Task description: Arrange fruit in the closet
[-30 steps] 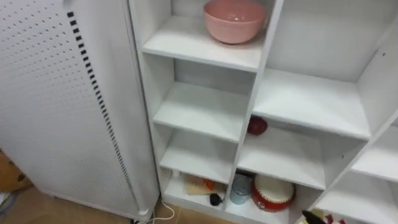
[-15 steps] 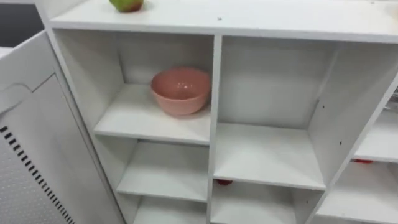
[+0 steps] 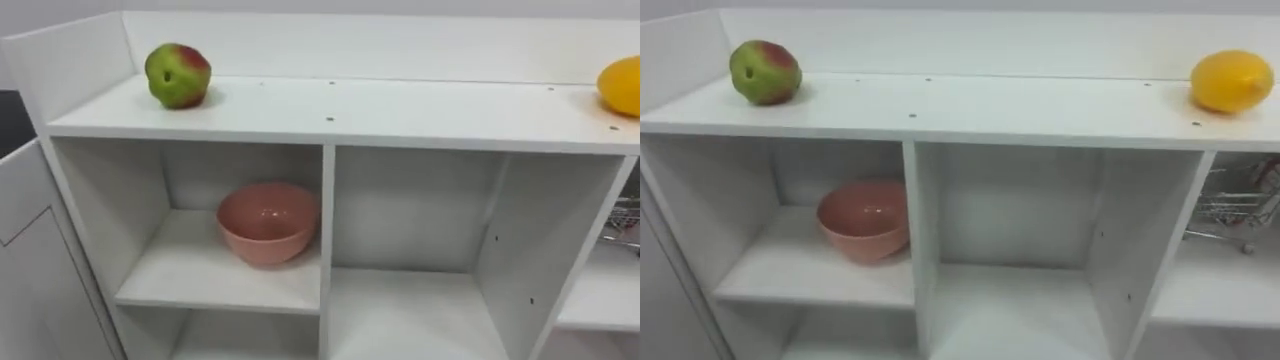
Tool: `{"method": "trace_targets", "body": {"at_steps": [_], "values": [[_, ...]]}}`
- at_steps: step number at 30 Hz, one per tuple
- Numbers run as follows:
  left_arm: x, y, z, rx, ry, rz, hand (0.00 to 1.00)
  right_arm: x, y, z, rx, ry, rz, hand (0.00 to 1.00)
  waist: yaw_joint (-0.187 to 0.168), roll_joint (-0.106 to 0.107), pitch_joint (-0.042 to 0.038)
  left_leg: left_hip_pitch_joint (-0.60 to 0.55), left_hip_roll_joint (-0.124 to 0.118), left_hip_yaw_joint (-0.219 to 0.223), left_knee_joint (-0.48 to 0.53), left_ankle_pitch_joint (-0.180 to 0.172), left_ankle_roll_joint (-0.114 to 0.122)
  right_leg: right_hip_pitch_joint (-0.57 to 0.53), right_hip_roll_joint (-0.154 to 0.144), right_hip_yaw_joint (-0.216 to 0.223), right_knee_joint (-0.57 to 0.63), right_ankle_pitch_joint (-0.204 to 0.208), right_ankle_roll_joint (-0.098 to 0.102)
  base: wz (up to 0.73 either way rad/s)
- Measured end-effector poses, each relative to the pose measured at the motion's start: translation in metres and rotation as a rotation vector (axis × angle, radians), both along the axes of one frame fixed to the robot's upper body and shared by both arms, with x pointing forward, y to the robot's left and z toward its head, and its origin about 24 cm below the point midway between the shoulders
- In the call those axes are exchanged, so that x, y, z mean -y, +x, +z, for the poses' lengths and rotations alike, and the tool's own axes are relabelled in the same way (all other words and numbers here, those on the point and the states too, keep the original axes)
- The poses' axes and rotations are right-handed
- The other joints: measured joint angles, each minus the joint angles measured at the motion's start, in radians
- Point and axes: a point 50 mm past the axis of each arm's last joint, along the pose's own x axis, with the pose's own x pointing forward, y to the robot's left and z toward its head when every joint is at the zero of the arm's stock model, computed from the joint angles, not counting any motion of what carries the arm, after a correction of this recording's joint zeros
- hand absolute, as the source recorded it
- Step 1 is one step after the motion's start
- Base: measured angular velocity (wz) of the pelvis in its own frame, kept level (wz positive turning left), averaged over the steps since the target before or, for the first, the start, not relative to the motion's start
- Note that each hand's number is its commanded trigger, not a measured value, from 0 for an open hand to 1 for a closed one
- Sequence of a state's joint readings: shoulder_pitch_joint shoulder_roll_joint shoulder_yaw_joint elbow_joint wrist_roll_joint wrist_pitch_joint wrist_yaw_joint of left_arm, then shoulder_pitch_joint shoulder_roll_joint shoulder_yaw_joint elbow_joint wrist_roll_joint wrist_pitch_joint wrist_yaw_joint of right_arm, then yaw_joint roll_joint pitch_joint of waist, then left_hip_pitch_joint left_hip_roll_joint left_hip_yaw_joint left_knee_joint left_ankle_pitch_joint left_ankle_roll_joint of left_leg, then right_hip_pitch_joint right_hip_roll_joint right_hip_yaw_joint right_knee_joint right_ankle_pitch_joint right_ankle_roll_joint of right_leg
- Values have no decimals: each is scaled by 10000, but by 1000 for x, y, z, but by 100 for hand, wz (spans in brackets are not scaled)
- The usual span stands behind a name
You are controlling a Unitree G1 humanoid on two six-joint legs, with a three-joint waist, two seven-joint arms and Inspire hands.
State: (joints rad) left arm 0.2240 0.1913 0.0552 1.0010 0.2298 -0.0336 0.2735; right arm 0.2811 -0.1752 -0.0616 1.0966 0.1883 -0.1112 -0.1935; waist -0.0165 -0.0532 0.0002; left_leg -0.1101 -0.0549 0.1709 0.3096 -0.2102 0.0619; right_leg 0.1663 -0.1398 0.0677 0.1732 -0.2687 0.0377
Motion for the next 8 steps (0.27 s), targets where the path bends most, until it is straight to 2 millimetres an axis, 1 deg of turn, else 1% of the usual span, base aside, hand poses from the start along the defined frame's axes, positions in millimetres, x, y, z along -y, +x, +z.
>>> {"method": "trace_targets", "body": {"at_steps": [1, 2, 3, 4, 5, 6, 7, 8], "values": [[3, -4, -1, -80, -33, -32, 0, 1, -1, -1, -172, 31, -177, 0, 278, 61, -15, 109, 17, 400, 14, 84, 38, -129, -112, -289, 158, -58, 196, -6], [5, -15, -4, -505, -54, 53, 0, 0, -4, -2, -285, 57, -308, 0, 534, 263, 5, 476, 133, 483, -116, 71, 60, -115, -95, -942, 142, -2, 400, -70], [3, -34, -6, -1140, -27, 339, 0, -1, -5, -3, -325, 142, -306, 0, 557, 405, 56, 896, 195, 309, -316, 71, 60, -94, 79, -1092, -17, 27, 401, -63], [3, -42, -7, -1465, -20, 528, 0, -1, -6, -3, -391, 164, -313, 0, 553, 417, 53, 1139, 202, 265, -466, 71, 59, -112, 139, -1153, -174, 113, 388, -45], [0, -55, -7, -1973, 21, 919, 0, -1, -9, -4, -609, 221, -376, 0, 472, 354, 75, 1504, 142, 234, -747, 65, 49, -161, 177, -1364, -478, 424, 300, -6], [1, -61, -9, -2289, -63, 1113, 0, 0, -17, -4, -1006, 253, -524, 0, 219, 285, 32, 1754, 133, 123, -915, 59, 18, -65, 199, -1652, -333, 429, 259, 11], [2, -62, -9, -2319, -119, 1133, 0, 0, -21, -4, -1172, 289, -628, 0, 170, 293, -11, 1810, 137, 152, -969, 62, 13, -42, 218, -1690, -304, 428, 259, 17], [3, -62, -10, -2332, -199, 1175, 0, 0, -25, -5, -1484, 428, -763, 0, 193, 302, -14, 1941, 152, 153, -1137, 89, -31, -18, 294, -1777, -306, 429, 258, 0]]}}
